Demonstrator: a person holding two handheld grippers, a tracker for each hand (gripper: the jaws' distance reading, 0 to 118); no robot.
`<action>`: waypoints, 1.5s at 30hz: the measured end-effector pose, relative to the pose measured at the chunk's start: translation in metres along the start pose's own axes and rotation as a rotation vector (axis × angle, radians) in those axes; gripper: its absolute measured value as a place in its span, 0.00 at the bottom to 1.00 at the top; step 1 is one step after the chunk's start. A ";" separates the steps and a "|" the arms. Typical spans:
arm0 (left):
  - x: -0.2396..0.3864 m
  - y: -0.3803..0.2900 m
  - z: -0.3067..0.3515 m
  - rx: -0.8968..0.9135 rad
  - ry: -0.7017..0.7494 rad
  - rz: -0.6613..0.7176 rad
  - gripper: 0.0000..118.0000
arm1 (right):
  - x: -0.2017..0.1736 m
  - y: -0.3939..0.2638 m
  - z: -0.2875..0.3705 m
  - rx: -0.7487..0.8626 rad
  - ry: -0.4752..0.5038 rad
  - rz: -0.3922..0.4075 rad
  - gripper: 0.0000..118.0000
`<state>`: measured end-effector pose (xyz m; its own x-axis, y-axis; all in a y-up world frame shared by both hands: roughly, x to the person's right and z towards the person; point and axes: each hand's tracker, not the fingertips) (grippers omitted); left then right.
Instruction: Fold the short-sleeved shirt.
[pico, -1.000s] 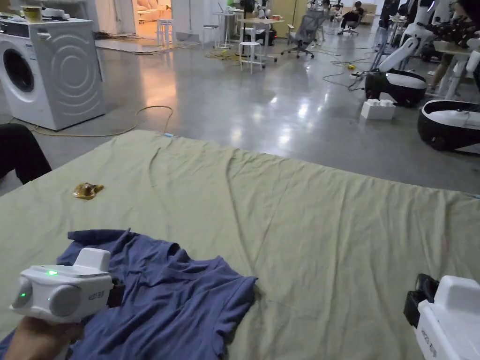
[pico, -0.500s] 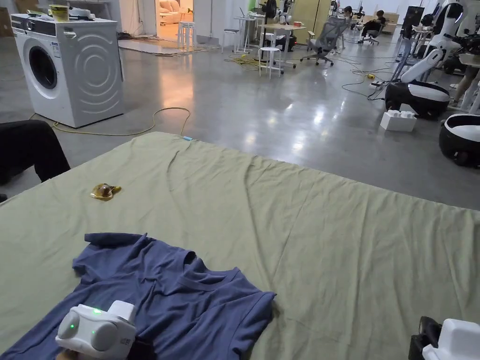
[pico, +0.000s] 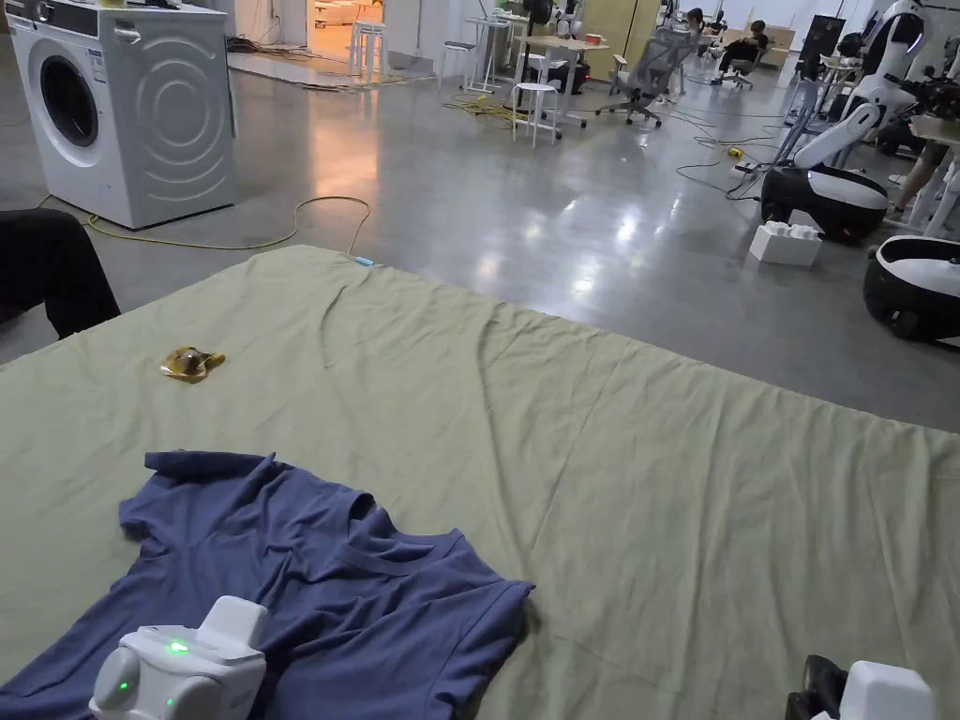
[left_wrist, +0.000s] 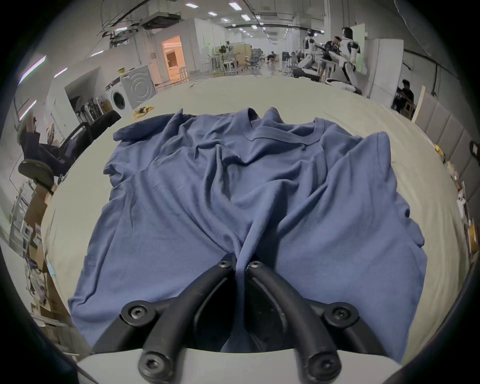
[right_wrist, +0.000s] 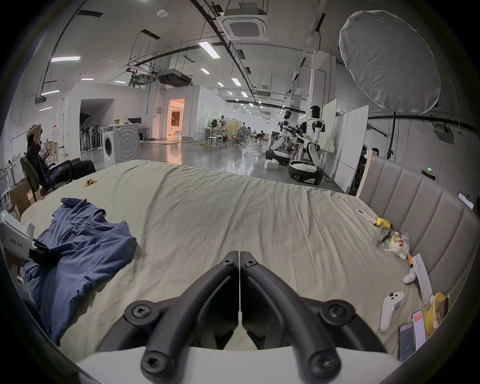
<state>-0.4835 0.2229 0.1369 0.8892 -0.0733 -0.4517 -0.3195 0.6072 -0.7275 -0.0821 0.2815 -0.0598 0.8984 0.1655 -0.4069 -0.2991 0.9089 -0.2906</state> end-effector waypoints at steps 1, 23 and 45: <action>0.001 -0.001 0.007 0.013 -0.002 0.012 0.03 | 0.000 0.000 0.000 0.001 0.001 0.001 0.01; 0.043 0.161 0.115 0.573 -0.183 0.040 0.02 | 0.060 0.024 0.037 0.124 -0.074 -0.051 0.01; 0.340 0.152 0.143 0.493 -0.683 -0.284 0.02 | 0.164 0.015 0.103 0.203 -0.266 -0.147 0.01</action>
<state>-0.1833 0.4036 -0.0533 0.9651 0.1194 0.2332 -0.0199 0.9210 -0.3891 0.0940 0.3614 -0.0420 0.9872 0.0970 -0.1263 -0.1146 0.9834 -0.1404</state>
